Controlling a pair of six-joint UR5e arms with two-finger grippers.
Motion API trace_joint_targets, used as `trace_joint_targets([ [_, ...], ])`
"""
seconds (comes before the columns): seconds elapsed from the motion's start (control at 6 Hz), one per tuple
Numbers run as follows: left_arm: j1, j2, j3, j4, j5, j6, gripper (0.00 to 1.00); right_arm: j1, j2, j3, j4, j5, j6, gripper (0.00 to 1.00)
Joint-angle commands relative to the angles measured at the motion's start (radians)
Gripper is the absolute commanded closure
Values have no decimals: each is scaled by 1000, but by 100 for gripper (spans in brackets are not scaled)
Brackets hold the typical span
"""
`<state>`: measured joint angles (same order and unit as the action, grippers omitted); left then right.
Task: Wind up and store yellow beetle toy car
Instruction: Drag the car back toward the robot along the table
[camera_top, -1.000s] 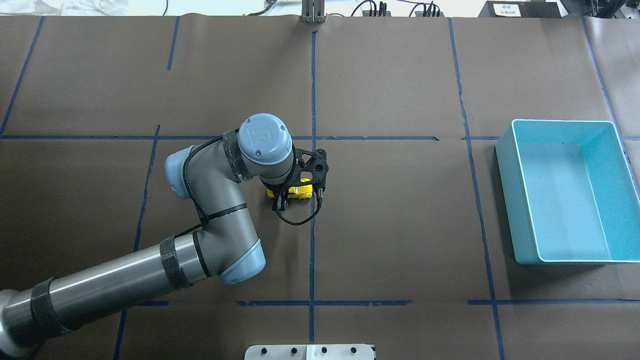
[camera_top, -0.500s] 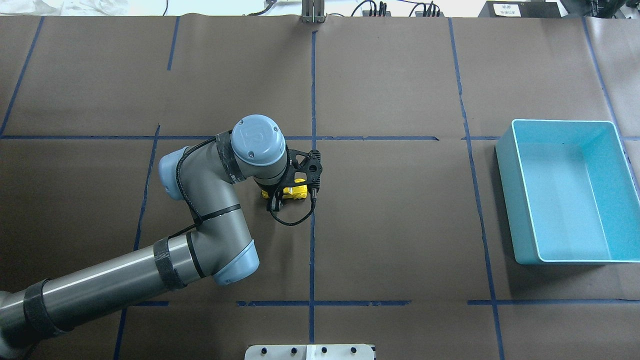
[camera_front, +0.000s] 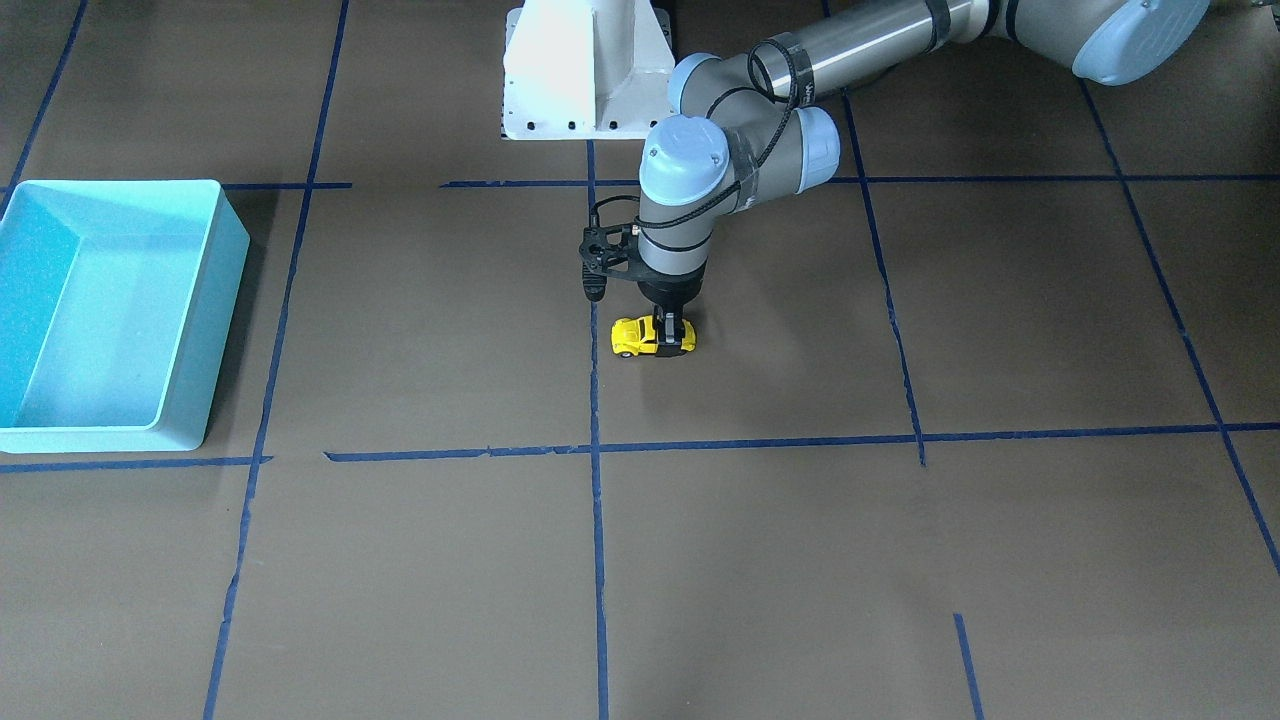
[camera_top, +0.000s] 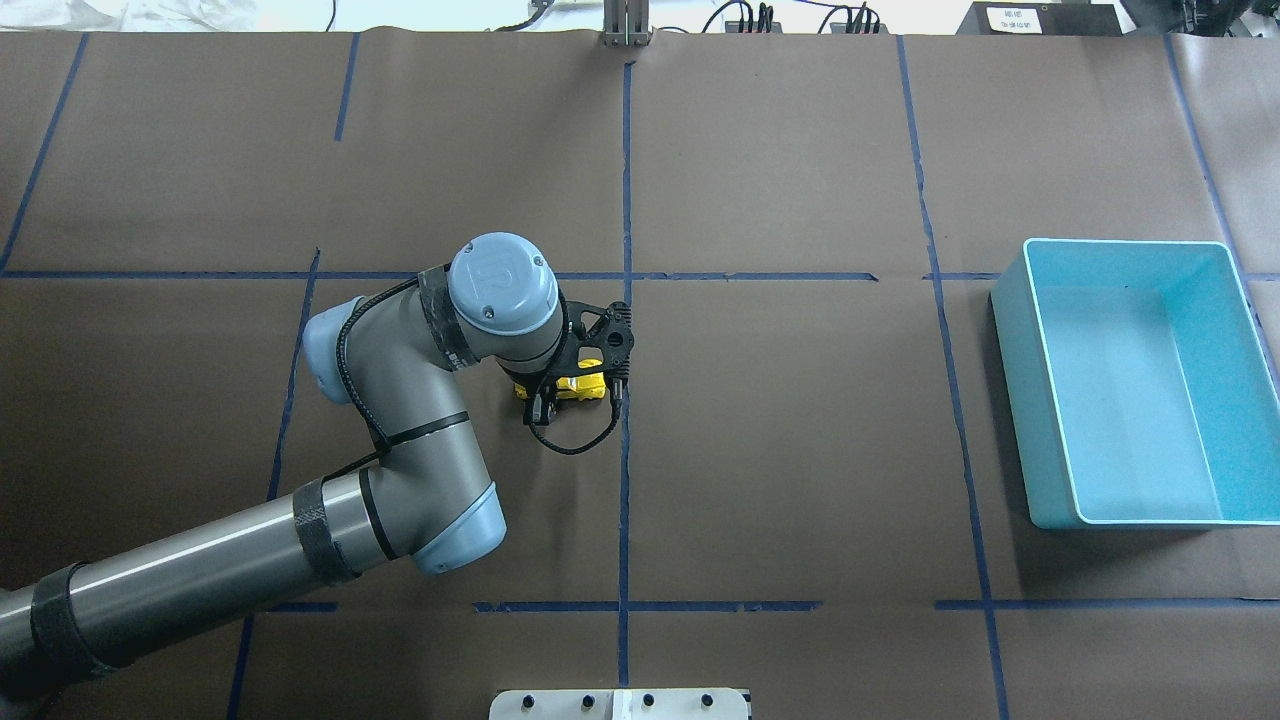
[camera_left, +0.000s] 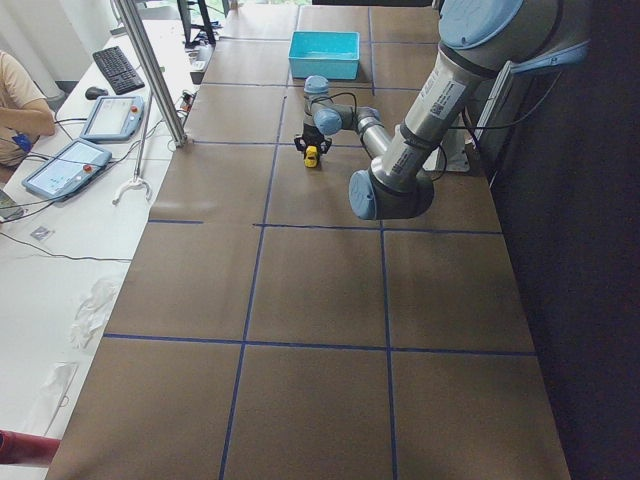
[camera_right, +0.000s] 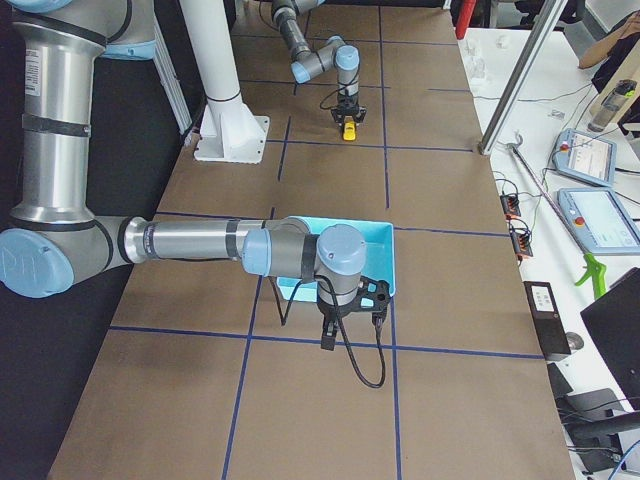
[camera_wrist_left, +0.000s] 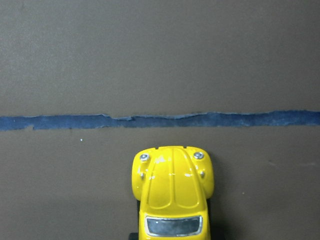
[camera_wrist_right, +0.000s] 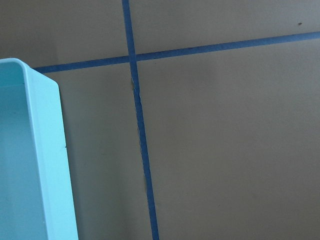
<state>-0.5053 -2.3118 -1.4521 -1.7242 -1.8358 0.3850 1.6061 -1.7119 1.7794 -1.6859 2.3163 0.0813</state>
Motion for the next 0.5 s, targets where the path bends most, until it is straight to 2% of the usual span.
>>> trace_joint_targets([
  [0.0, -1, 20, -13, 0, 1, 0, 98, 0, 0, 0, 0, 0, 0, 0],
  [0.33, -2, 38, -36, 0, 1, 0, 98, 0, 0, 0, 0, 0, 0, 0],
])
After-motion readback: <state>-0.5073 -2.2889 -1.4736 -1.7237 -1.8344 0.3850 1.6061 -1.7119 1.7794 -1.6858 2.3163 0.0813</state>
